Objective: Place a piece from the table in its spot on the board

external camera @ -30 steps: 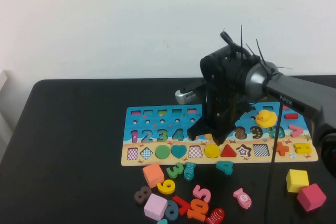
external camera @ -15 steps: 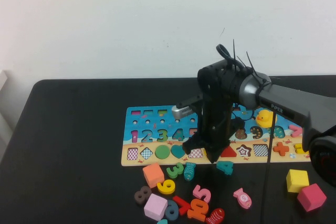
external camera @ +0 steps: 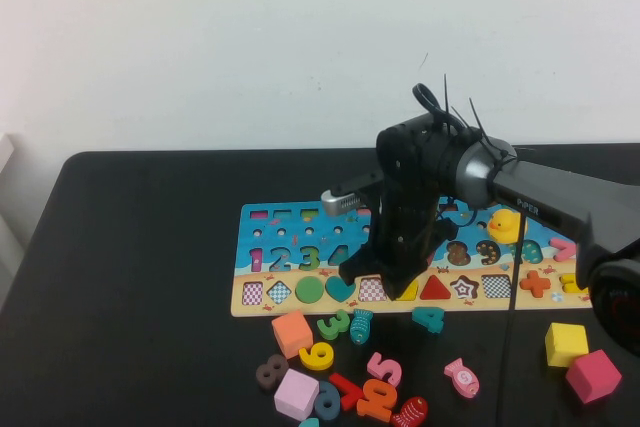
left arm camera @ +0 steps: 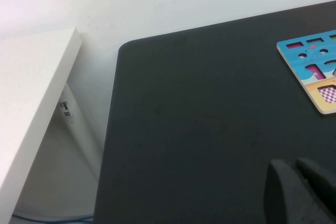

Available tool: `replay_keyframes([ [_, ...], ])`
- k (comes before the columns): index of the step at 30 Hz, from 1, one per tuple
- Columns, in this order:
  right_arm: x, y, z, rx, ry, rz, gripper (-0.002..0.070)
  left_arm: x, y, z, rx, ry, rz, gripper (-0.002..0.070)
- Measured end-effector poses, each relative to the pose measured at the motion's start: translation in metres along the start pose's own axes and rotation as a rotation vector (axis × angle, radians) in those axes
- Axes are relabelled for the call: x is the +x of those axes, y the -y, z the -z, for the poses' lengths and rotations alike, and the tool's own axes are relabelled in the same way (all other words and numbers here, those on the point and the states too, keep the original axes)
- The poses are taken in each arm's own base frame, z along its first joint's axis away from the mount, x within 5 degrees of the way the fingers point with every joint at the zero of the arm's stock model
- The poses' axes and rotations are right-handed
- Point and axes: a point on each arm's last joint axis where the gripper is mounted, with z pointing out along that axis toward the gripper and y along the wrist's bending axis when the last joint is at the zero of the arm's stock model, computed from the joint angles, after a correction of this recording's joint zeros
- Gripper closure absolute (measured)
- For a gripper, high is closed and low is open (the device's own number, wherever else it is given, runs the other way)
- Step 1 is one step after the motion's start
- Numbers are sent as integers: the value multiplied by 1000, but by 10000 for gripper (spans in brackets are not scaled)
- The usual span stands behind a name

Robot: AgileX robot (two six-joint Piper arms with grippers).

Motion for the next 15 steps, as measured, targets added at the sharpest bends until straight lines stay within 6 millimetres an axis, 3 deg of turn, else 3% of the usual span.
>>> replay_keyframes([
  [4,-3,0,6,-1,33,0,657,0,0,0,0,0,0,677],
  [10,-10,-4,57,-6,182,7,657,0,0,0,0,0,0,677],
  [15,-2,-6,97,-4,288,25,657,0,0,0,0,0,0,677],
])
